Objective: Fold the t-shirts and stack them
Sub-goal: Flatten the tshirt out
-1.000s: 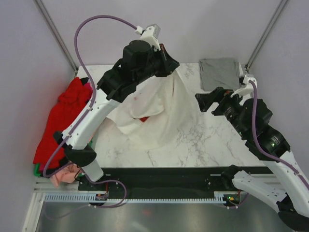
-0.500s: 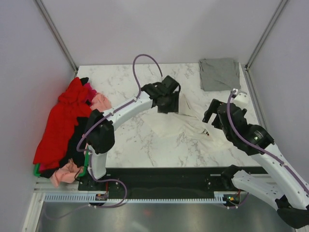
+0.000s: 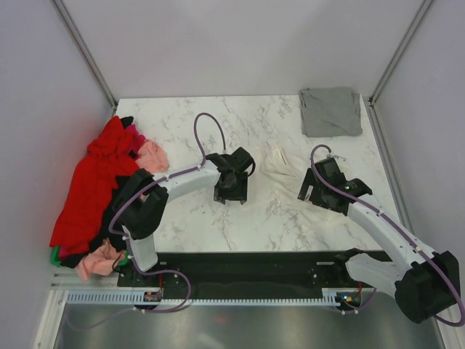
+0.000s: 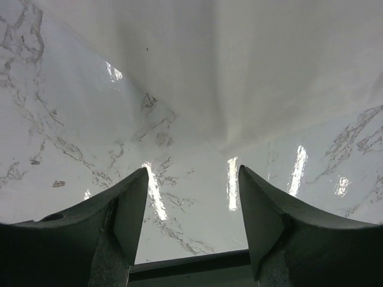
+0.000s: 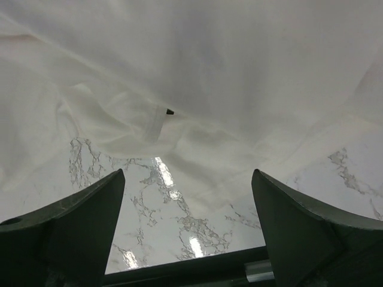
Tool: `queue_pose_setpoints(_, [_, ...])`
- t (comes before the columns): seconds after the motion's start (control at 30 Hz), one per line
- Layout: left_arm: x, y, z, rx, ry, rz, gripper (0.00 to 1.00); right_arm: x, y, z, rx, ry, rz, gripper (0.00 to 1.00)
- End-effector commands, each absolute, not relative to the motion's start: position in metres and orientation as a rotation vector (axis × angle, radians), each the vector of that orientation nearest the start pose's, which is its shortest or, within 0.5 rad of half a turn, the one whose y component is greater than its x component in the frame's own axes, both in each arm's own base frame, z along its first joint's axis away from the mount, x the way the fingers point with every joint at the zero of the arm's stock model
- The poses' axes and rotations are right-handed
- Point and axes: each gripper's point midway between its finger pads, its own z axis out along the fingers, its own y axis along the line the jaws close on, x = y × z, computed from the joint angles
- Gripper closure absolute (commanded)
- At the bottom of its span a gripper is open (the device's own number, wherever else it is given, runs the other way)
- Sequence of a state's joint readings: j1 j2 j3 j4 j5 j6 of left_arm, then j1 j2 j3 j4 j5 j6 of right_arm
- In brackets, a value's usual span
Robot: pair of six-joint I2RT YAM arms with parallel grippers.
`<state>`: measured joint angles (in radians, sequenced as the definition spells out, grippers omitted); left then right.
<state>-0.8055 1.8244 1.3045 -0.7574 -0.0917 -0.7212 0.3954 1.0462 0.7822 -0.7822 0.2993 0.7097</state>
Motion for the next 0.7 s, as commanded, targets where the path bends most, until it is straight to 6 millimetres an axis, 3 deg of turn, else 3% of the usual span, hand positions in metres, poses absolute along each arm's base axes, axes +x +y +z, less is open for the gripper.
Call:
queue_pose_setpoints(0.0, [0.266,-0.28,0.046,0.07,2.775,-0.193,0.3,0.235,0.087,0.089,0.432,2.536,0.138,0.05])
queue_pose_setpoints(0.27, [0.282,-0.294,0.016,0.049,2.809,-0.223,0.28,0.224,0.097,0.045,0.445,2.645,0.167,0.04])
queue_pose_setpoints(0.4, [0.298,-0.3,0.011,0.027,2.79,-0.284,0.32,0.228,0.085,0.029,0.439,2.675,0.045,0.03])
queue_pose_setpoints(0.47, [0.302,-0.304,0.006,0.023,2.798,-0.299,0.43,0.233,0.078,0.027,0.431,2.678,-0.008,0.02])
queue_pose_setpoints(0.5, [0.306,-0.305,0.004,0.024,2.798,-0.313,0.66,0.238,0.072,0.024,0.461,2.681,-0.04,0.02])
queue_pose_setpoints(0.57, [0.309,-0.308,0.002,0.02,2.809,-0.336,0.92,0.246,0.066,0.022,0.475,2.681,-0.063,0.02])
queue_pose_setpoints(0.6, [0.312,-0.305,0.002,-0.006,2.812,-0.343,0.98,0.255,0.057,0.02,0.52,2.682,-0.085,0.02])
queue_pose_setpoints(0.63, [0.316,-0.304,0.004,-0.03,2.801,-0.363,0.98,0.259,0.056,0.019,0.531,2.693,-0.081,0.02])
queue_pose_setpoints(0.67, [0.319,-0.269,0.011,-0.212,2.798,-0.371,0.98,0.286,0.051,0.021,0.543,2.686,-0.089,0.02])
